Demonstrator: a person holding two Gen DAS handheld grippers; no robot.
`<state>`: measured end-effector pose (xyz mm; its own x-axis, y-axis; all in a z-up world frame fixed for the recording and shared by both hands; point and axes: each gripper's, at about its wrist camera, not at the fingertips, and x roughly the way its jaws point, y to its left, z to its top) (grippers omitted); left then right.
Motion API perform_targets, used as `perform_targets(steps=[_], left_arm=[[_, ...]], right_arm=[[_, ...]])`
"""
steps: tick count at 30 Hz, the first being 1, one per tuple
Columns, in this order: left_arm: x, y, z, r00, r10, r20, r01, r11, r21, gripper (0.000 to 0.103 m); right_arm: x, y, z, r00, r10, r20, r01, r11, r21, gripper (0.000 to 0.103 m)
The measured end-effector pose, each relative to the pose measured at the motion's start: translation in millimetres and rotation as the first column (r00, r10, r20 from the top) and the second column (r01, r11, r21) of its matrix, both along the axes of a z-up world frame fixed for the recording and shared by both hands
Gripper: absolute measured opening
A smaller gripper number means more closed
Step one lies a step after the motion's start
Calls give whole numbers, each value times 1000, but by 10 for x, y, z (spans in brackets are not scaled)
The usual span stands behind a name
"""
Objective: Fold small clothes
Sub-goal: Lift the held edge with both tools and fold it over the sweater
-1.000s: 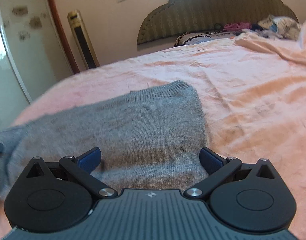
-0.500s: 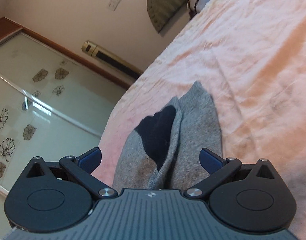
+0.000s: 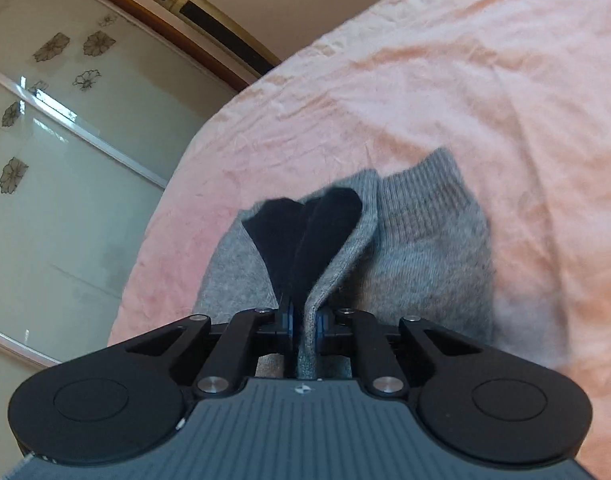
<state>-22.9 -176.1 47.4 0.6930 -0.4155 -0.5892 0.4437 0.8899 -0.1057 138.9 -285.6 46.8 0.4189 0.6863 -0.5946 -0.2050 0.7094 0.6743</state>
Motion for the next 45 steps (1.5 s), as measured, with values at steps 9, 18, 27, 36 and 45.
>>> perform_targets(steps=[9,18,27,36,45], left_arm=[[51,179,-169,970,-184,-157,160,975,-155,23],[329,1698,-12,977,56,-205,-136,905,-402,90],[1557,1728,-611,854,24,-520,-354,759,-547,49],[1438,1967,-81,925,115,-362,-276,858,-433,29],[1541,2641,-123,864,265,-428,-409,865,-290,63]], right_arm=[[-177,-620,-307,989,-149,-12,150,987,50,43],[-48,-808,-180,981,-191,36,188,979,79,94],[211,-366,-365,994,-113,1,113,992,49,80],[133,-93,-142,993,-94,73,92,995,37,29],[510,611,-206,990,-143,21,141,988,69,62]])
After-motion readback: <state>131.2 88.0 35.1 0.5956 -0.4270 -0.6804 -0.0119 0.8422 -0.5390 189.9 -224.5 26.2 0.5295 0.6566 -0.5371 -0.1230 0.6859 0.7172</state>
